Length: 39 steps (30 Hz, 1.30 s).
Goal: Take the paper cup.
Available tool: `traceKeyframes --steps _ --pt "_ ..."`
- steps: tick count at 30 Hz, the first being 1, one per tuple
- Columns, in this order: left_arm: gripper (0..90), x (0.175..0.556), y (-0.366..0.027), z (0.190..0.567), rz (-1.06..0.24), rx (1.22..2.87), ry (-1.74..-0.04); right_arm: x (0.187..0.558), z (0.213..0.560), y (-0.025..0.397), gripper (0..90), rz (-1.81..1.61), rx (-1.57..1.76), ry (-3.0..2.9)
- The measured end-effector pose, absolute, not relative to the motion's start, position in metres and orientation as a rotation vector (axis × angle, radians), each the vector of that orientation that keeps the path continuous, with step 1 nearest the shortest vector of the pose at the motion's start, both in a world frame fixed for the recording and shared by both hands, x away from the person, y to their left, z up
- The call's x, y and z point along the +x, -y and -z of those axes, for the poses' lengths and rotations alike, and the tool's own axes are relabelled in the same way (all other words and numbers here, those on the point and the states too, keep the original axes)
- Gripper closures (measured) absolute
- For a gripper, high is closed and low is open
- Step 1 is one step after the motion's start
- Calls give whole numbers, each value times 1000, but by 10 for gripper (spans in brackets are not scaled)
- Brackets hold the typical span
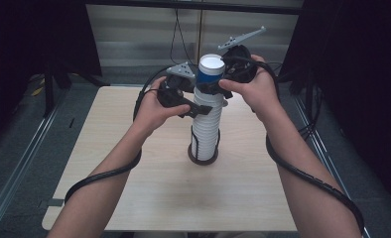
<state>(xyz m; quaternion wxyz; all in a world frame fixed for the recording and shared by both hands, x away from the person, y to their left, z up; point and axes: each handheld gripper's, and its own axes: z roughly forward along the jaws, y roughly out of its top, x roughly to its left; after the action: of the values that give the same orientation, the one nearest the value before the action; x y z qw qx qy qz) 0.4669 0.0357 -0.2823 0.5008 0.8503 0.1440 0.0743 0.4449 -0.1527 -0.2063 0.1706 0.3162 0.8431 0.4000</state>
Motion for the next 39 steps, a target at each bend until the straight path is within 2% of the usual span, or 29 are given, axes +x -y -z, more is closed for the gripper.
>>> traceKeyframes --steps 20,30,39 --pt "154 465 -34 282 -172 2055 -344 442 208 162 212 -1198 884 -2376" --pt "155 466 -34 281 -174 2064 -336 445 234 162 169 -1291 908 -2333" --pt "156 466 -35 282 -175 2060 -332 445 239 160 167 -1281 894 -2321"
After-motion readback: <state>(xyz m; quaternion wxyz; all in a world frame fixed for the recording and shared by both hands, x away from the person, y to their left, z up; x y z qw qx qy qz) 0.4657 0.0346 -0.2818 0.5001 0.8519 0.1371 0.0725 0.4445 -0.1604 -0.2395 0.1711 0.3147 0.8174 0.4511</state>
